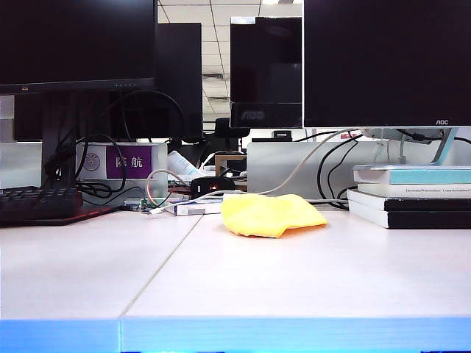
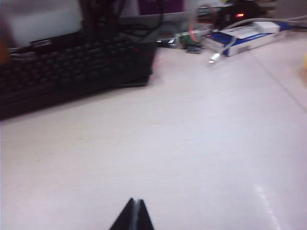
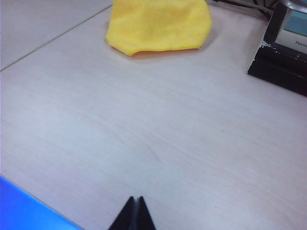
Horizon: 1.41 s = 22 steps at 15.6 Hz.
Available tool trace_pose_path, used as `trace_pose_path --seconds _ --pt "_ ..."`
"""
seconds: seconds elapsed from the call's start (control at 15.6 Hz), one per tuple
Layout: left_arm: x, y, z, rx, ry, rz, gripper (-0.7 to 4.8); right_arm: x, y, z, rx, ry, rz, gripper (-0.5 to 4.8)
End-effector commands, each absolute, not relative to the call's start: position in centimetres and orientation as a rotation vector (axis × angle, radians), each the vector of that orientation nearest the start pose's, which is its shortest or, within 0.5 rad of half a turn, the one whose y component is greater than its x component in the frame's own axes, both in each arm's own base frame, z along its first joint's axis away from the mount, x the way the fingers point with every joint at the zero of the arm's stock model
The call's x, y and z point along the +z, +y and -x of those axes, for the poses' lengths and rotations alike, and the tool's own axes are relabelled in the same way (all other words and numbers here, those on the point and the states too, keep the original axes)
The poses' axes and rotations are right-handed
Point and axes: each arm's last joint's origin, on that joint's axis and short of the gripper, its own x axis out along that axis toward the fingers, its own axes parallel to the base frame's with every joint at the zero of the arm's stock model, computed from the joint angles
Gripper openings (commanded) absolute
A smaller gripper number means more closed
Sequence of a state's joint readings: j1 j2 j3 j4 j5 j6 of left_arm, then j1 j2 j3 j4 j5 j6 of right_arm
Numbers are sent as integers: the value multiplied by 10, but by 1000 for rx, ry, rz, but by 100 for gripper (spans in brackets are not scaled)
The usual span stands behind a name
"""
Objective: Wipe the table from back to front using the rag.
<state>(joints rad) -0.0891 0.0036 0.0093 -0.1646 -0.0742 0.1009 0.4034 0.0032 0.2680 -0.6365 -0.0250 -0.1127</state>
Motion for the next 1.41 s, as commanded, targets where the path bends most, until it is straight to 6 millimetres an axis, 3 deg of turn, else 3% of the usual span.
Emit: trace_pose_path --seconds 0.06,0.58,0.64,0.89,1.09,1.21,1.41 --pt "149 -6 -96 -20 171 -107 3 193 27 -61 442 329 173 9" --pt "149 -6 -96 -29 171 -107 3 193 27 -61 442 329 173 9" --pt "149 -6 -96 -29 171 -107 3 193 26 -63 401 324 182 9" --pt "149 -6 -96 -29 171 -107 3 178 14 -81 -79 230 189 9" --pt "149 -6 -96 -29 171 -107 3 165 7 -88 -189 207 168 9" --pt "149 -6 -96 -29 171 -107 3 158 5 -91 -196 194 156 9" --pt "149 -6 -96 -29 171 -107 3 151 8 -95 -110 139 -43 9"
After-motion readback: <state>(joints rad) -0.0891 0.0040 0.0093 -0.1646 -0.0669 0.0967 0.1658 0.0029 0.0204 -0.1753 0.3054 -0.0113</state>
